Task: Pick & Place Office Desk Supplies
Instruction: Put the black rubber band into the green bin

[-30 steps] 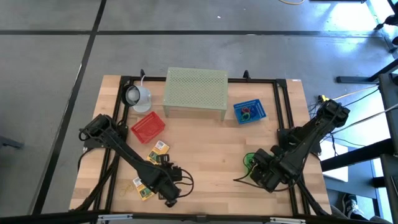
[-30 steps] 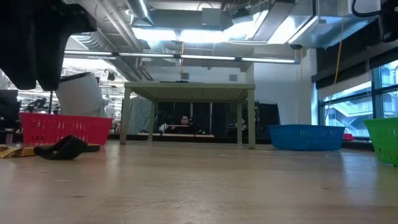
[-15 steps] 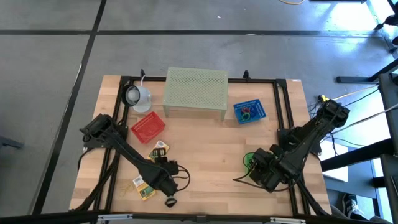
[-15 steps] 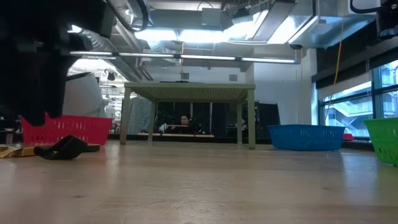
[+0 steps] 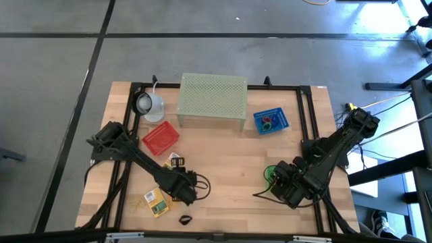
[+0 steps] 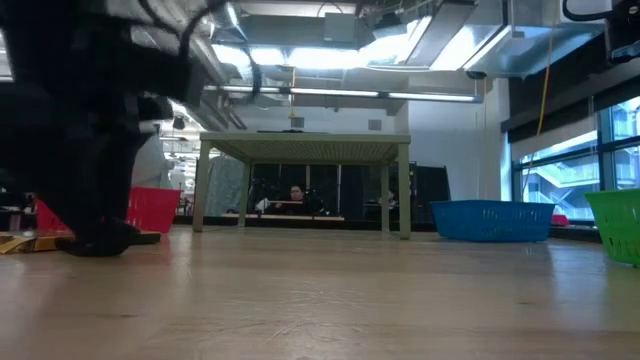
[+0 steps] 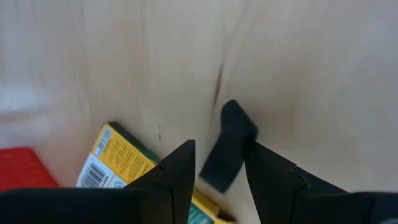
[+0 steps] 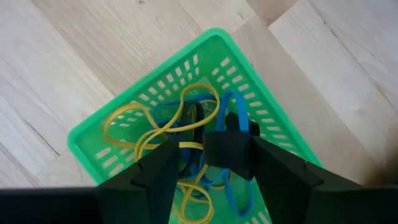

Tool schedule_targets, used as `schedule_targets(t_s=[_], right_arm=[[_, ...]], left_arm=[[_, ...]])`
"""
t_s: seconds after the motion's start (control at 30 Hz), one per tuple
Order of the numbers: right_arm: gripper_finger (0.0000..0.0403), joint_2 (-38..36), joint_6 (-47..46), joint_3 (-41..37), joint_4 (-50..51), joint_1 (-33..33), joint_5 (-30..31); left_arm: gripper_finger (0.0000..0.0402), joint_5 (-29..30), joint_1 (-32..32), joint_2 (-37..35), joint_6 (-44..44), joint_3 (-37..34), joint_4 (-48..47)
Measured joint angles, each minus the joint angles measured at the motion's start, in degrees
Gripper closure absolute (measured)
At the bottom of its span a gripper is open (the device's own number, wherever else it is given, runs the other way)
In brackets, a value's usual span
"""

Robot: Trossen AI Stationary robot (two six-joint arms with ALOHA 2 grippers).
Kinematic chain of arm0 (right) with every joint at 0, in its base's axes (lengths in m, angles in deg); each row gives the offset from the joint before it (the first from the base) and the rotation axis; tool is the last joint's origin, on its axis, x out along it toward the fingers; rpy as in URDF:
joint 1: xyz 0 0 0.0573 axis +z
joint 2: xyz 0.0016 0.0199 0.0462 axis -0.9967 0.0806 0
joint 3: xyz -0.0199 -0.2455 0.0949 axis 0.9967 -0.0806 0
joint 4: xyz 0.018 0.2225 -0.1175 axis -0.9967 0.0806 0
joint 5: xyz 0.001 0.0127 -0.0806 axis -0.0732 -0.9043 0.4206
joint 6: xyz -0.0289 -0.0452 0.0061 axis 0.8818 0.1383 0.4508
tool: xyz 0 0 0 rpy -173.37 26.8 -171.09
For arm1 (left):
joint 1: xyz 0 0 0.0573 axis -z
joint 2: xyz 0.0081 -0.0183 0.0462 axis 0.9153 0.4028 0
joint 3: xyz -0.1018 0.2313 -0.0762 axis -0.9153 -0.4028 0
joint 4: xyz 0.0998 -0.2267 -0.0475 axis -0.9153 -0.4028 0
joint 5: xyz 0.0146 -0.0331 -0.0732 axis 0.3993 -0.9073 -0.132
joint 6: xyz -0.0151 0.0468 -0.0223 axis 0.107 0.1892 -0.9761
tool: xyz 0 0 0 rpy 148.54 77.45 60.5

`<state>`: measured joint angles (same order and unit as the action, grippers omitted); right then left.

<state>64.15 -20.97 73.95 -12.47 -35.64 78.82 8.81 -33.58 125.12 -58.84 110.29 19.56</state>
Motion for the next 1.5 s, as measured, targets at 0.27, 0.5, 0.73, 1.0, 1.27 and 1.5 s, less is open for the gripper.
schedule_targets(t_s=[0.27, 0.5, 0.73, 1.0, 1.27, 1.5], right_arm=[[0.0209, 0.0, 0.01, 0.0, 0.0, 0.0, 0.0], [0.0209, 0.0, 0.02, 0.0, -0.03, 0.0, 0.0], [0.0209, 0.0, 0.09, 0.0, 0.0, -0.02, -1.48], [0.0209, 0.0, 1.76, 3.24, 3.03, 0.03, -5.67], [0.0209, -0.02, 9.35, 9.2, 2.65, 0.02, 5.97], [0.0209, -0.07, 17.63, 12.09, -1.53, -0.02, 20.05]], left_arm=[[0.0274, -2.48, -2.19, -0.5, 0.36, -4.67, 3.86], [0.036, -3.58, -1.73, -0.39, 5.81, -4.79, 6.61], [0.0399, -2.6, -0.3, -0.21, 6.95, -3.64, 6.07], [0.0399, -2.29, 1.39, 0.1, 11.17, 1.97, 9.59], [0.0399, -2.02, 1.6, 0.01, 33.91, 4.24, 28.41], [0.0399, -0.81, -1.79, -3.47, 41.96, 3.49, 30.4]])
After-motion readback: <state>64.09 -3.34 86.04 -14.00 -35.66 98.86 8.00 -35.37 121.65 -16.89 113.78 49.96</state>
